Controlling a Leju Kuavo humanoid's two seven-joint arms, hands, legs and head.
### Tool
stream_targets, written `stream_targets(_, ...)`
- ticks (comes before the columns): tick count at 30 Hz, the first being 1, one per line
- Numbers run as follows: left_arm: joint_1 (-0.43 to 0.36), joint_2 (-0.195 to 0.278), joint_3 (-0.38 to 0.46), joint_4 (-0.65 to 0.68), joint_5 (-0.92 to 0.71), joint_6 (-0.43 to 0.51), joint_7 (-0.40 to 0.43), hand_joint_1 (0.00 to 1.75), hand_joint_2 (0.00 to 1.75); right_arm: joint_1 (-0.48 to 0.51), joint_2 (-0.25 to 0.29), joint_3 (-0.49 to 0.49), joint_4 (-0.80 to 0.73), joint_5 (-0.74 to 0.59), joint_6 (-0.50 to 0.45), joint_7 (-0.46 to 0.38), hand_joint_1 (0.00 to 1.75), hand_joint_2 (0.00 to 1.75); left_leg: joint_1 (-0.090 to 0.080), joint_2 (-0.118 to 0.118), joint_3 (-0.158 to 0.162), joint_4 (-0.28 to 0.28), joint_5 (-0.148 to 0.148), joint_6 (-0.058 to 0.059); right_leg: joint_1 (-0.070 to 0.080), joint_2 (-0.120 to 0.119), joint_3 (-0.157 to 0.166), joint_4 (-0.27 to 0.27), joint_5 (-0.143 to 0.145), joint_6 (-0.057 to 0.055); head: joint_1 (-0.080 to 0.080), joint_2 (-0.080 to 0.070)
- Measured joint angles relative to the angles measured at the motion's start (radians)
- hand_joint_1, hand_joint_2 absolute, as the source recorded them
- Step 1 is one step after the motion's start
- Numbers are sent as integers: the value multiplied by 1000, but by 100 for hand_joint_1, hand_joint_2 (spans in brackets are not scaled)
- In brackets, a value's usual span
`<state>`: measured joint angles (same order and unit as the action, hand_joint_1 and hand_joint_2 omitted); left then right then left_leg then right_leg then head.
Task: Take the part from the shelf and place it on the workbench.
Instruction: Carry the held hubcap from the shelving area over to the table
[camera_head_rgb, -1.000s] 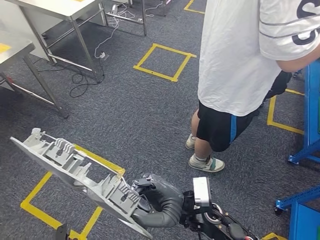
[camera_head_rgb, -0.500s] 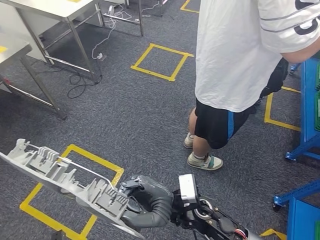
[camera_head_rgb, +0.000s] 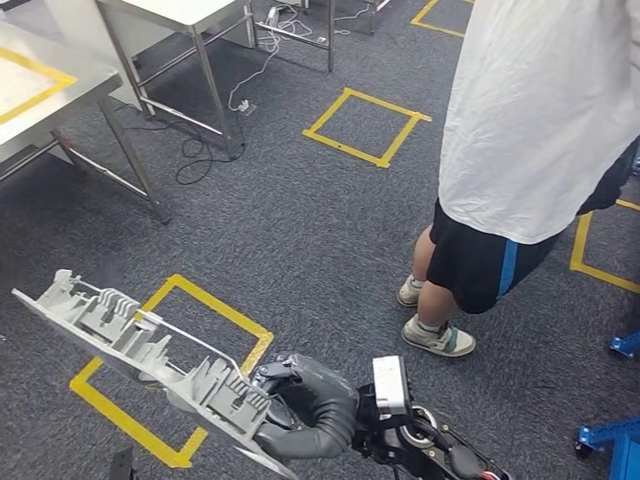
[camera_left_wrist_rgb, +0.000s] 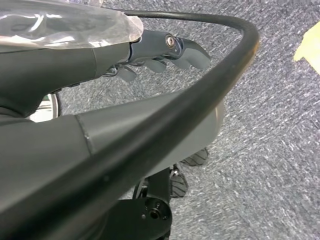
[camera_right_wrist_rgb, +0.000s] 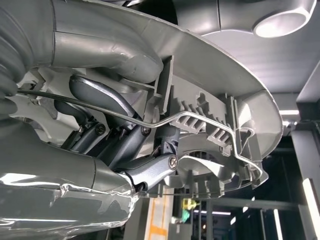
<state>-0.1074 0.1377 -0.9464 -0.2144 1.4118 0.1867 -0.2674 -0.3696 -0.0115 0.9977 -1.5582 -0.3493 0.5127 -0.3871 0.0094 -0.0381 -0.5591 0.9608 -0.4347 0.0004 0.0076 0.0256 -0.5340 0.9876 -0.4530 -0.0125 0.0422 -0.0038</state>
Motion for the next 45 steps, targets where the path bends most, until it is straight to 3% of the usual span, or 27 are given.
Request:
stream_targets(3, 2, 0, 0, 0, 4, 3, 0, 0, 0, -5, 2, 4, 2, -2, 8, 0, 175, 175, 2, -4, -11, 2, 3, -13, 0, -9, 10, -27, -2, -3, 3, 0)
stream_targets(5, 2, 1, 1, 0, 6, 5, 1, 0, 0, -12, 6, 7, 6, -3, 14, 0, 175, 175, 1, 7, -29, 40, -23, -22, -7, -19, 15, -43, 4, -7, -5, 0)
stream_targets(8, -2, 2, 1, 0, 8, 6, 1, 0, 0, -16, 10, 10, 17, -5, 17, -1, 175, 175, 4, 19, -121, 225, -109, -35, -8, -39, 17, -49, 8, -13, -25, 0)
stream_targets(9, -1, 2, 1, 0, 8, 6, 2, 0, 0, -16, 10, 12, 21, -5, 17, -2, 175, 175, 7, 20, -147, 273, -122, -39, -8, -45, 17, -49, 7, -13, -31, 0)
stream_targets(10, 0, 2, 1, 0, 8, 6, 2, 0, 0, -16, 10, 14, 24, -5, 16, -2, 175, 175, 9, 22, -155, 287, -115, -43, -8, -51, 18, -49, 7, -12, -35, 0)
stream_targets(11, 2, 2, 1, 0, 7, 7, 2, 0, 0, -16, 10, 16, 26, -5, 15, -2, 175, 175, 12, 26, -142, 258, -90, -46, -9, -57, 18, -48, 5, -11, -40, 0)
stream_targets(13, 1, 5, 1, 0, 6, 7, 3, 0, 0, -16, 10, 20, 29, -4, 10, 0, 175, 175, 17, 51, -76, 122, -25, -52, -9, -67, 18, -41, 0, -2, -51, 0)
stream_targets(15, -2, 7, 1, 0, 5, 7, 3, 0, 0, -18, 10, 25, 29, -4, 5, 2, 175, 175, 16, 68, -29, 24, 6, -44, -5, -76, 16, -31, -9, 10, -58, 0)
stream_targets(19, -1, 7, 1, 0, 5, 7, 3, 0, 0, -26, 11, 36, 29, -8, -2, 6, 175, 175, 11, 51, -22, 9, 8, -15, -7, -81, 15, -18, -25, 29, -45, 0)
stream_targets(21, -1, 8, 1, 0, 4, 7, 3, 0, 0, -30, 11, 40, 29, -9, -3, 7, 175, 175, 12, 41, -19, 7, 9, -3, -11, -58, -17, 59, -75, 38, -36, 0)
stream_targets(23, -1, 9, 2, 0, 3, 6, 3, 0, 0, -31, 11, 43, 30, -10, -5, 8, 175, 175, 9, 31, -19, 7, 9, 3, -12, -38, -80, 203, -142, 40, -23, 0)
stream_targets(24, -1, 9, 2, 0, 2, 5, 3, 0, 0, -30, 11, 45, 31, -11, -6, 9, 175, 175, 7, 25, -19, 8, 8, 4, -12, -34, -107, 259, -159, 40, -19, 0)
stream_targets(25, -1, 10, 2, 0, 2, 5, 3, 0, 0, -30, 11, 47, 32, -12, -7, 11, 175, 175, 5, 17, -19, 8, 8, 4, -12, -32, -120, 285, -159, 37, -15, 0)
stream_targets(26, -1, 10, 2, 0, 2, 5, 3, 0, 0, -30, 11, 48, 32, -13, -6, 13, 175, 175, 4, 9, -17, 8, 8, 4, -11, -30, -113, 268, -138, 33, -12, 0)
stream_targets(28, -1, 8, 2, 0, 2, 5, 3, 0, 0, -30, 11, 49, 33, -14, -1, 17, 175, 175, 2, -8, -14, 8, 8, 4, -7, -11, -56, 137, -62, 17, -5, 0)
stream_targets(30, -1, 5, 2, 0, 2, 6, 3, 0, 0, -31, 11, 50, 33, -15, 2, 18, 175, 175, 3, -22, -16, 8, 9, 1, -3, 16, -1, 19, -17, 4, -2, 0)
stream_targets(31, -1, 3, 2, 0, 2, 7, 3, 0, 0, -31, 11, 50, 33, -16, 3, 18, 175, 175, 5, -28, -20, 8, 12, -3, -1, 23, 12, -8, -15, 1, 1, 0)
stream_targets(33, 2, 4, 2, 0, 3, 8, 3, 0, 0, -31, 12, 50, 33, -16, 6, 18, 175, 175, 6, -39, -26, 6, 18, -15, 0, 14, 22, -24, -15, -2, 4, 0)
stream_targets(35, 3, 5, 2, 1, 5, 10, 3, 0, 0, -32, 14, 51, 33, -17, 10, 19, 175, 175, 3, -24, -38, 26, 3, -25, -7, -2, 27, -41, -6, -5, -1, 0)
stream_targets(38, -2, 6, 3, 1, 10, 14, 3, 0, 0, -35, 17, 52, 35, -17, 20, 20, 175, 175, 5, 16, -116, 189, -85, -36, -9, -30, 29, -54, 3, -12, -22, 0)
stream_targets(39, -2, 6, 3, 1, 12, 15, 3, 0, 0, -35, 17, 53, 37, -17, 23, 20, 175, 175, 7, 20, -145, 249, -107, -40, -9, -39, 28, -54, 3, -12, -28, 0)
stream_targets(40, -2, 6, 4, 1, 14, 16, 3, 0, 0, -35, 18, 55, 40, -17, 26, 20, 175, 175, 9, 22, -160, 280, -111, -45, -8, -48, 28, -54, 3, -12, -33, 0)
stream_targets(41, -1, 6, 4, 1, 15, 17, 3, 0, 0, -36, 19, 56, 42, -17, 28, 19, 175, 175, 12, 26, -156, 274, -97, -48, -9, -56, 27, -54, 2, -11, -37, 0)
stream_targets(42, 0, 7, 4, 1, 16, 17, 3, 0, 0, -37, 20, 58, 45, -17, 29, 19, 175, 175, 15, 32, -132, 229, -68, -51, -9, -62, 28, -52, 1, -10, -43, 0)
stream_targets(43, 0, 8, 5, 1, 16, 17, 2, 0, 0, -39, 21, 60, 47, -17, 30, 18, 175, 175, 17, 45, -93, 156, -33, -53, -9, -69, 28, -50, -1, -6, -47, 0)
stream_targets(45, -2, 9, 6, 1, 10, 12, 1, 0, 0, -43, 23, 63, 52, -17, 29, 17, 175, 175, 15, 68, -32, 36, 7, -49, -4, -79, 25, -41, -9, 4, -57, 0)
